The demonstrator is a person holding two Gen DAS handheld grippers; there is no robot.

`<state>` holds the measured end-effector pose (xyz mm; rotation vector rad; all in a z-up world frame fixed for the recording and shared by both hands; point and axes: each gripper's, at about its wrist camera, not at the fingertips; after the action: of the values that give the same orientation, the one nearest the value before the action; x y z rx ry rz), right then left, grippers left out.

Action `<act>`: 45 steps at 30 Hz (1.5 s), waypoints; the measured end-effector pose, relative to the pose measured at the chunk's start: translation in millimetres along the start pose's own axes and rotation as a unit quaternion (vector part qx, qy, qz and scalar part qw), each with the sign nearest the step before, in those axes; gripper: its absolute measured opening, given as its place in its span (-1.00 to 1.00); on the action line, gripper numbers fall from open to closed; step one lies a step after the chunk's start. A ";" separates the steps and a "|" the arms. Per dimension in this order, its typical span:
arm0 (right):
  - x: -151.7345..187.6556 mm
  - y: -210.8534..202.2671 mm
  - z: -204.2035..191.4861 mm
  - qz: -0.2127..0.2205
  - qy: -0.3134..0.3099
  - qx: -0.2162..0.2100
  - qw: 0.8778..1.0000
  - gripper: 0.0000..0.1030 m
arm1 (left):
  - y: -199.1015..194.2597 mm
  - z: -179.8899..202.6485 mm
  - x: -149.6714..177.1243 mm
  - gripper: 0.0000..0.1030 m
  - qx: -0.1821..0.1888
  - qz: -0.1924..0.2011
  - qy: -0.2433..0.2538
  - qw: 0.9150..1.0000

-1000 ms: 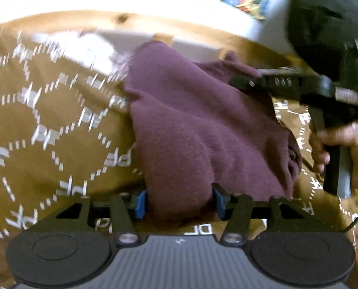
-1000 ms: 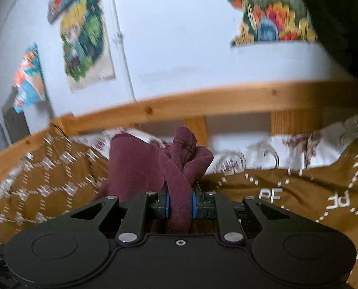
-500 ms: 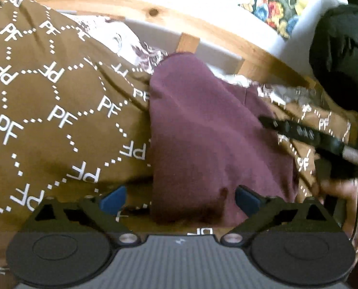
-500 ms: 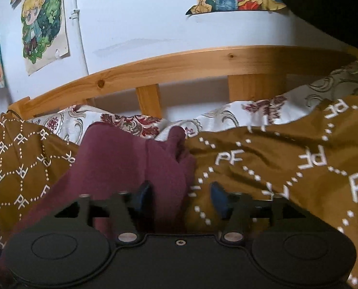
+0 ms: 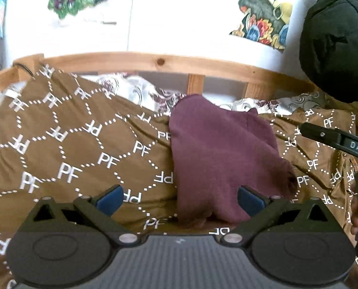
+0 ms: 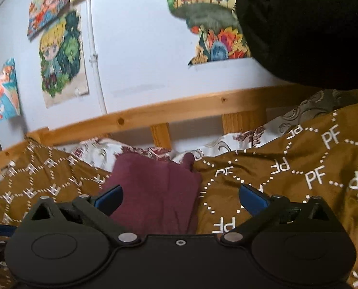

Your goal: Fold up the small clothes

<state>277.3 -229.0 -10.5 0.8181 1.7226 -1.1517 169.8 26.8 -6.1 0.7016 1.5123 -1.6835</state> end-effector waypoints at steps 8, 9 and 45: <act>-3.5 -76.2 -13.3 0.035 0.007 -0.004 0.999 0.99 | -51.1 17.2 2.7 0.99 0.004 0.019 -0.005 1.000; -4.1 -86.3 -15.1 0.038 0.003 -0.001 0.999 0.99 | -57.8 19.3 3.0 0.99 0.003 0.025 -0.003 1.000; 87.0 -246.7 -63.8 0.042 0.084 0.002 0.996 0.99 | -138.8 -4.7 80.0 0.99 -0.029 -0.006 0.008 1.000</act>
<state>9.7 -252.2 8.3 1.0036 1.8049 -1.0550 10.3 20.1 8.0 0.6777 1.5721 -1.6401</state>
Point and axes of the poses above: each gripper's, at about its wrist camera, not at the fingertips, and y roughly the way its jaws point, z to its right, x to its underside, and after that the axes turned 4 degrees about -y, right-handed
